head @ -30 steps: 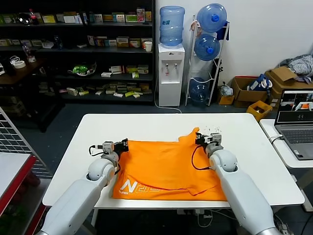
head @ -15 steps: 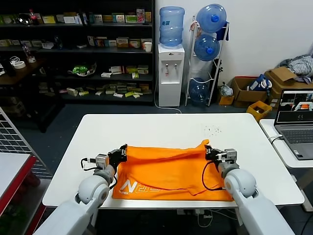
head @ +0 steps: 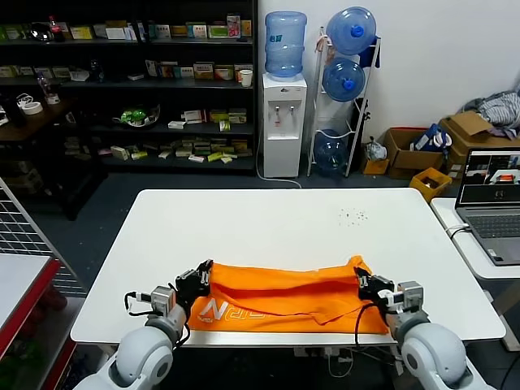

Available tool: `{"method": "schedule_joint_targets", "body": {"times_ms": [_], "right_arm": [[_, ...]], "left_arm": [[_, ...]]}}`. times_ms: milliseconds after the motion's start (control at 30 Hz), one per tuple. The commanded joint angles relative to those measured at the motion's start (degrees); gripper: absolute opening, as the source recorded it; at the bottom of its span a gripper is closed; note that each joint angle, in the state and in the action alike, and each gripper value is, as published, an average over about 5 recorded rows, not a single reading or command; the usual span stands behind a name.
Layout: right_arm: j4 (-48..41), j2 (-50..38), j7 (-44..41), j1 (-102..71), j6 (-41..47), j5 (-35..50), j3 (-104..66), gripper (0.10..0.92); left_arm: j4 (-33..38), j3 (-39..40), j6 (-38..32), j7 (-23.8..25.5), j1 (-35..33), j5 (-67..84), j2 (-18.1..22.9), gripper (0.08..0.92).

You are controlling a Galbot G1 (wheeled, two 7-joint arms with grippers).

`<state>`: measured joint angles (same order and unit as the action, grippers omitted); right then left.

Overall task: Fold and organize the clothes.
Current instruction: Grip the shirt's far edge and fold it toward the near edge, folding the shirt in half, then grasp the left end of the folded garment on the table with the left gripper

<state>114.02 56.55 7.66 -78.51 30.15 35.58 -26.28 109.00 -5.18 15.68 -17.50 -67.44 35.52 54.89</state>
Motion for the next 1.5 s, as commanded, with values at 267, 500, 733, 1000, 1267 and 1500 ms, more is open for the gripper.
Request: {"method": "schedule_joint_targets", "body": {"times_ms": [267, 500, 733, 1000, 1267, 1500], "right_arm": [[5.66, 0.73, -6.27, -12.26, -3.30, -3.56, -7.43, 0.484], [5.46, 2.30, -6.21, -13.15, -3.93, -4.36, -8.33, 0.683], [5.36, 2.76, -5.83, -12.89, -3.83, -4.48, -8.26, 0.816], [5.19, 2.89, -5.63, -12.92, -3.89, -4.50, -8.46, 0.823], [5.14, 2.87, -5.60, -12.99, -3.96, -4.45, -8.62, 0.823], [4.72, 3.10, -5.58, -12.93, -4.16, -4.47, -8.54, 0.823]], "left_arm": [[2.67, -4.07, -1.88, 1.06, -10.29, -5.05, 1.20, 0.461], [-2.86, -5.62, -4.74, 2.23, -11.06, -5.65, 5.21, 0.661], [-6.60, -5.13, -5.22, 2.32, -9.63, -4.73, 7.48, 0.812], [-8.72, -3.65, -5.18, 2.10, -8.73, -4.65, 8.14, 0.818], [-9.04, -3.29, -5.21, 1.37, -8.08, -4.76, 8.54, 0.620], [-8.85, -3.45, -6.21, 0.53, -8.30, -5.59, 9.27, 0.421]]}}
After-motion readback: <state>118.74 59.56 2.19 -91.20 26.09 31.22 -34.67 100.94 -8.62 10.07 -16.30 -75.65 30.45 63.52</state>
